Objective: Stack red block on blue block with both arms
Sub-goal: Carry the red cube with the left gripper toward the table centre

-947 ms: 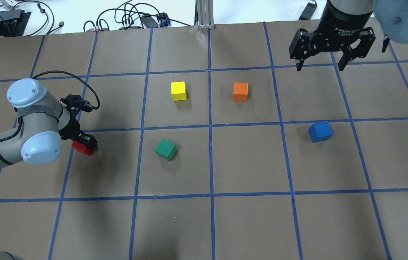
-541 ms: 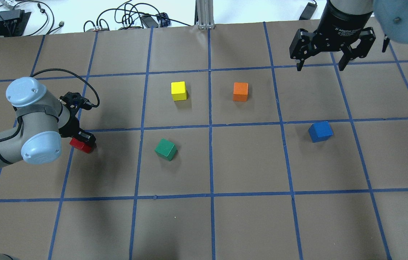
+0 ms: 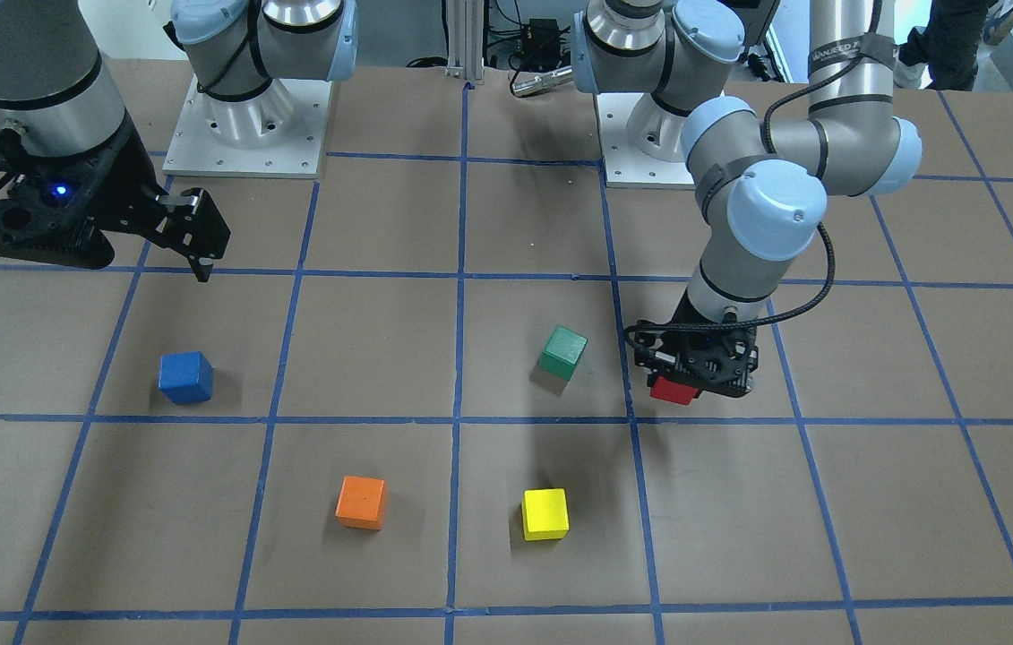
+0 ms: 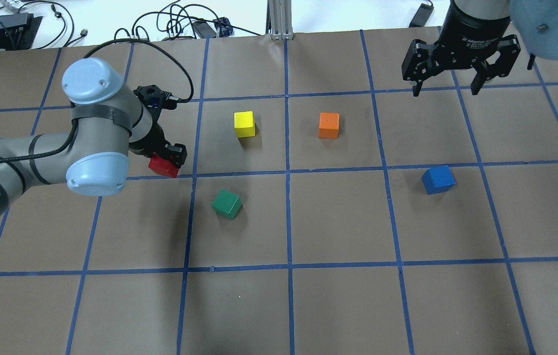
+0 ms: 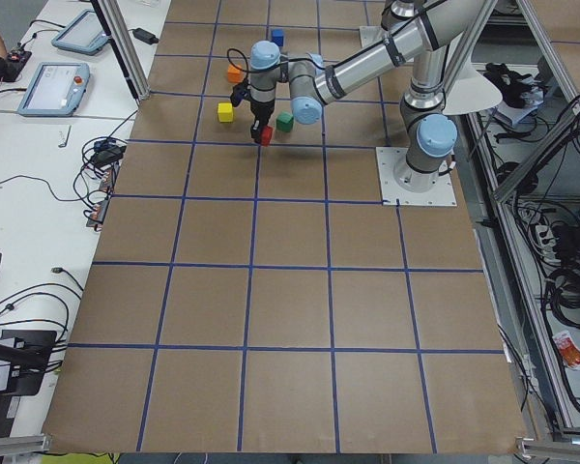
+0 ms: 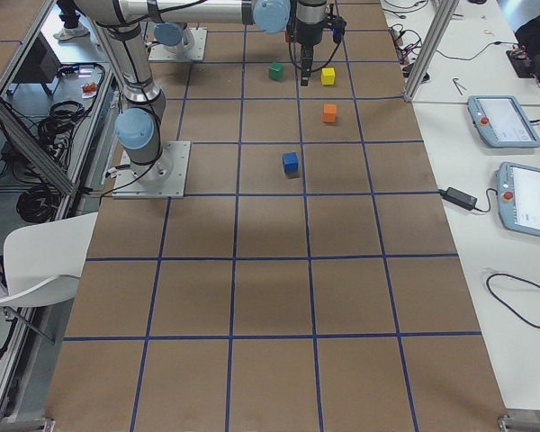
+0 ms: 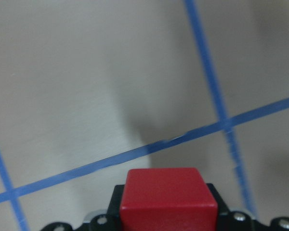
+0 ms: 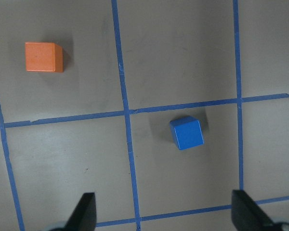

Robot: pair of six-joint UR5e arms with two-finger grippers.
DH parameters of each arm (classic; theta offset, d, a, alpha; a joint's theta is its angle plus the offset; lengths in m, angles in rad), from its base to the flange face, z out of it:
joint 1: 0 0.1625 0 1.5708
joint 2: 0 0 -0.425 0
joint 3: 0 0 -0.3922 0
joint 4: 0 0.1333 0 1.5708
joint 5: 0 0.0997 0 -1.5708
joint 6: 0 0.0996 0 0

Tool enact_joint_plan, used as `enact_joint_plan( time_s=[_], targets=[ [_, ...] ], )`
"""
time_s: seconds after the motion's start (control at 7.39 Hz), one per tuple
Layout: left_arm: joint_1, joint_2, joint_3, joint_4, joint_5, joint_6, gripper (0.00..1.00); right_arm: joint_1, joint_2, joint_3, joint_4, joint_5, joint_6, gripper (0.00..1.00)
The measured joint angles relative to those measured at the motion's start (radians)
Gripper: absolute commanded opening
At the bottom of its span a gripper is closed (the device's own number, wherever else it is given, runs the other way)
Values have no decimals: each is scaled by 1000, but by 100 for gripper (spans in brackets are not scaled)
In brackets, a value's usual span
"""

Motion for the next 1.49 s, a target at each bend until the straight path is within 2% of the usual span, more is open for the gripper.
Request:
enact_joint_plan(
  time_s=[0.41, 0.81, 0.95, 1.08, 1.22, 1.35, 1.49],
  targets=[
    [-189, -95, 190, -114, -7, -328, 4, -16, 1, -2, -10, -5, -11, 100],
    [-317, -227, 265, -104, -2, -532, 6, -57, 1, -2, -11, -20, -11, 100],
    [-345, -259, 274, -94, 0, -574, 19, -61, 2, -1, -11, -22, -10, 100],
    [-366, -283, 277, -85, 1, -597, 39, -62, 5, -1, -11, -22, -10, 100],
    [-378, -303, 276, -74, 1, -608, 74, -62, 7, -1, -9, -22, -12, 100],
    [-385, -318, 275, -62, 0, -611, 100, -63, 8, -1, -6, -18, -11, 100],
    [-389, -327, 276, -43, -2, -612, 100, -63, 9, -1, -2, -12, -9, 100]
  ],
)
